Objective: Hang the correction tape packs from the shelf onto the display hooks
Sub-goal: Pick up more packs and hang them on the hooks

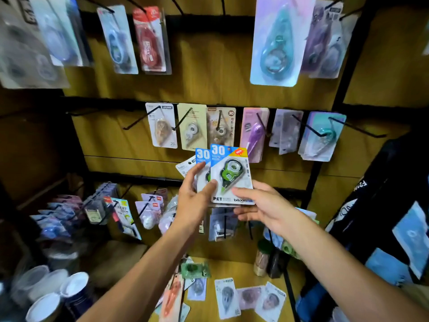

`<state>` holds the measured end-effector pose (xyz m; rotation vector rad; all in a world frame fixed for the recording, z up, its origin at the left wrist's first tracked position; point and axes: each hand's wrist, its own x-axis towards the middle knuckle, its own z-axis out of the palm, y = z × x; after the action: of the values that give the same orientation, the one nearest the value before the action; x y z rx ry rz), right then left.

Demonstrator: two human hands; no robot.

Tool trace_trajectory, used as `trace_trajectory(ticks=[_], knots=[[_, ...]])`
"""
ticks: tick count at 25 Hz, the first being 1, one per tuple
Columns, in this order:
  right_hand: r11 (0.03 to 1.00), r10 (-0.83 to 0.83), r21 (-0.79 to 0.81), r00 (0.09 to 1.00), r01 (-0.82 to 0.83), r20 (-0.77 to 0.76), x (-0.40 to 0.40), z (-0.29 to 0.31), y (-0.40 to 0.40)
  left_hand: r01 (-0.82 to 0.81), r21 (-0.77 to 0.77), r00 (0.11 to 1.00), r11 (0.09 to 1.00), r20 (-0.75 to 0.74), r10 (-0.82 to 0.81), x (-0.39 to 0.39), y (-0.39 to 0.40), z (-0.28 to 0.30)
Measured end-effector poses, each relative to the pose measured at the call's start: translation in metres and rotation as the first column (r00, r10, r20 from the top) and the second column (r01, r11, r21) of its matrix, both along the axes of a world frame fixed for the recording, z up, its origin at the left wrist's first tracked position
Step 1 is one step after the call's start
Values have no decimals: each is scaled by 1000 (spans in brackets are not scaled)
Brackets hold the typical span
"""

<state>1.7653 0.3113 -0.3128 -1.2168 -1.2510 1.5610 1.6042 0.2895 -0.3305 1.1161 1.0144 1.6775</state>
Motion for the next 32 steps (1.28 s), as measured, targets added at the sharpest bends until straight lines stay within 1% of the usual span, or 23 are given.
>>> trace_trajectory(ticks=[3,6,8,11,14,17,20,25,27,30,32], knots=[[998,-42,35,999,43,-31,-32,-5,-8,-76,-27,997,997,11,76,-29,-10,-8],[1000,-8,17,999,9,-54,-65,-10,-15,-152,-32,987,988,47,153,-67,-21,-12],[999,38,22,999,-37,-14,-91,-13,-20,-223,-46,972,974,72,226,-98,-29,-14],[996,59,55,993,-65,99,-133,-16,-22,-334,-50,939,941,65,336,-150,-38,-18],[978,78,173,976,-114,201,-175,-11,-19,-390,-33,917,920,71,392,-192,-42,-19],[925,98,337,967,-176,236,-214,5,-15,-418,-29,904,908,92,418,-222,-41,-18],[875,77,452,973,-171,218,-249,28,-6,-401,-29,914,916,47,402,-243,-38,-20],[846,-26,526,981,-82,193,-278,51,6,-409,-23,912,912,23,409,-260,-34,-20],[836,-88,548,978,-30,189,-281,51,5,-405,-34,913,914,42,406,-264,-33,-19],[790,-201,610,967,67,154,-283,42,1,-387,-53,918,921,71,390,-267,-33,-18],[762,-209,644,966,64,151,-283,38,-2,-379,-57,922,924,69,382,-267,-34,-18]])
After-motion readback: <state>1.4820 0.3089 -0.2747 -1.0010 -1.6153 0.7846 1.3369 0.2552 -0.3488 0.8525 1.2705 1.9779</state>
